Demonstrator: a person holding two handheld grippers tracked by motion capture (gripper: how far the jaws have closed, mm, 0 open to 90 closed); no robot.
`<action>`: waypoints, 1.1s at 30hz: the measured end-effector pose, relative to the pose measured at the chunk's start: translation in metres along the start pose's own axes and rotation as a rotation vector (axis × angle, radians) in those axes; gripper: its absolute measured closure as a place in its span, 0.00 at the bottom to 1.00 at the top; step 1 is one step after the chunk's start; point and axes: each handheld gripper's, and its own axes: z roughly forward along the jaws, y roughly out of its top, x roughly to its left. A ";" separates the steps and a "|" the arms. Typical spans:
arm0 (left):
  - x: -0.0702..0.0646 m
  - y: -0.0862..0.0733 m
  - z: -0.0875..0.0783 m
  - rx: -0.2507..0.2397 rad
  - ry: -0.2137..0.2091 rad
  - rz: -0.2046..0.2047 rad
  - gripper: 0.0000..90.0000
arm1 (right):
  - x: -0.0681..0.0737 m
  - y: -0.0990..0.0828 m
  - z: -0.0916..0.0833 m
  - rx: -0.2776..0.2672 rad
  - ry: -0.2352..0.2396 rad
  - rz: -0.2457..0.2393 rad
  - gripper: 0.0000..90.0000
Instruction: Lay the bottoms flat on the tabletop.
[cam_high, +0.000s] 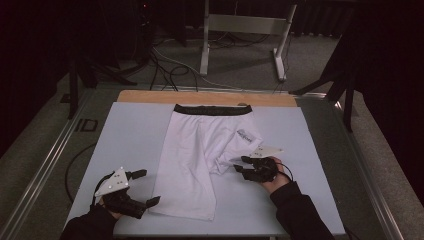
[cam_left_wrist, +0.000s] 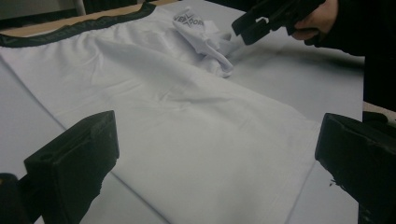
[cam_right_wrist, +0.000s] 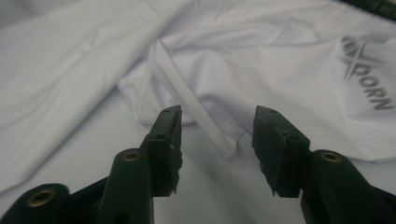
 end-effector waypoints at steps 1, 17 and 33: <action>0.000 0.000 0.000 0.000 0.000 0.000 0.01 | 0.000 0.000 0.000 0.000 0.000 0.000 0.59; 0.000 0.000 0.000 -0.003 -0.005 -0.001 0.01 | 0.012 0.008 -0.012 0.041 0.074 -0.094 0.99; 0.000 0.001 0.000 0.001 -0.009 0.003 0.01 | 0.080 0.016 -0.066 0.007 0.247 -0.182 0.99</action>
